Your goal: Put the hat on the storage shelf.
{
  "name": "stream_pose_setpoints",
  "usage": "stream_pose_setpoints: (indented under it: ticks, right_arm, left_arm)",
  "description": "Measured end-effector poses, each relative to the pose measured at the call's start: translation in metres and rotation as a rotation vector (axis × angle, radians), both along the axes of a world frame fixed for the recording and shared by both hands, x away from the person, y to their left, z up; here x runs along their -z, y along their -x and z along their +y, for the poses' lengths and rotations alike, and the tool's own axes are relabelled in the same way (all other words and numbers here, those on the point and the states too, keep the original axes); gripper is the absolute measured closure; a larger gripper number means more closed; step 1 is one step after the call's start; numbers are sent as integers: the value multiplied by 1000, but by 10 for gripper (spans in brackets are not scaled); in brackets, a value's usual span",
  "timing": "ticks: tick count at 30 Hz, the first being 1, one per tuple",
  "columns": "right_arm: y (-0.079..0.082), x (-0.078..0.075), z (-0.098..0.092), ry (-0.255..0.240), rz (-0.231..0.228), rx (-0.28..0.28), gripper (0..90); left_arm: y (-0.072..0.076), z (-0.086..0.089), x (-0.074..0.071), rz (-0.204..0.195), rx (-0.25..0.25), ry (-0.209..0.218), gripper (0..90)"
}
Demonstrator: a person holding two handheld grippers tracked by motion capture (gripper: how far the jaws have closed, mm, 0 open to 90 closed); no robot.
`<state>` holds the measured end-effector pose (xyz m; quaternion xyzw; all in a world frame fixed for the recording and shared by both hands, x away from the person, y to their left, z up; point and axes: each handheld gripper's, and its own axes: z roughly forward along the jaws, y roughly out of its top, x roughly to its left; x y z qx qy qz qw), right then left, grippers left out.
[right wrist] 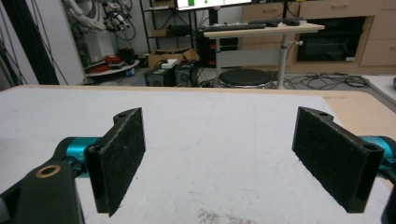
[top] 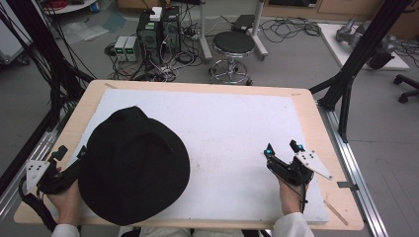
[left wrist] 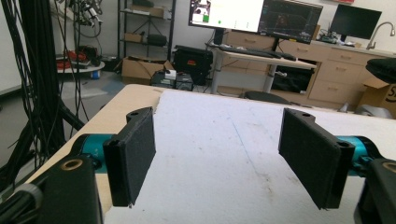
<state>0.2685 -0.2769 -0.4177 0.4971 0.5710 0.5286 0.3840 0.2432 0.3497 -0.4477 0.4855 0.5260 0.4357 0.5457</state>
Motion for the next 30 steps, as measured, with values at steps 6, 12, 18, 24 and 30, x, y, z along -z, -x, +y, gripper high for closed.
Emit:
stream_pose_setpoints:
  ticks: [6, 12, 18, 24, 30]
  right_arm:
    - [0, 2, -1, 18, 18, 18, 158]
    - [0, 2, 0, 18, 20, 15, 158]
    - [0, 2, -2, 7, 17, 21, 158]
    - [-1, 2, -3, 3, 23, 19, 158]
    - [-1, 2, -2, 1, 30, 14, 158]
  left_arm:
    - [0, 0, 0, -1, 1, -1, 275]
    - [0, 0, 0, -4, 1, 4, 275]
    - [0, 0, 0, -3, 2, 7, 275]
    - [0, 0, 0, -2, 2, 9, 275]
    - [-1, 1, 0, 0, 3, 12, 275]
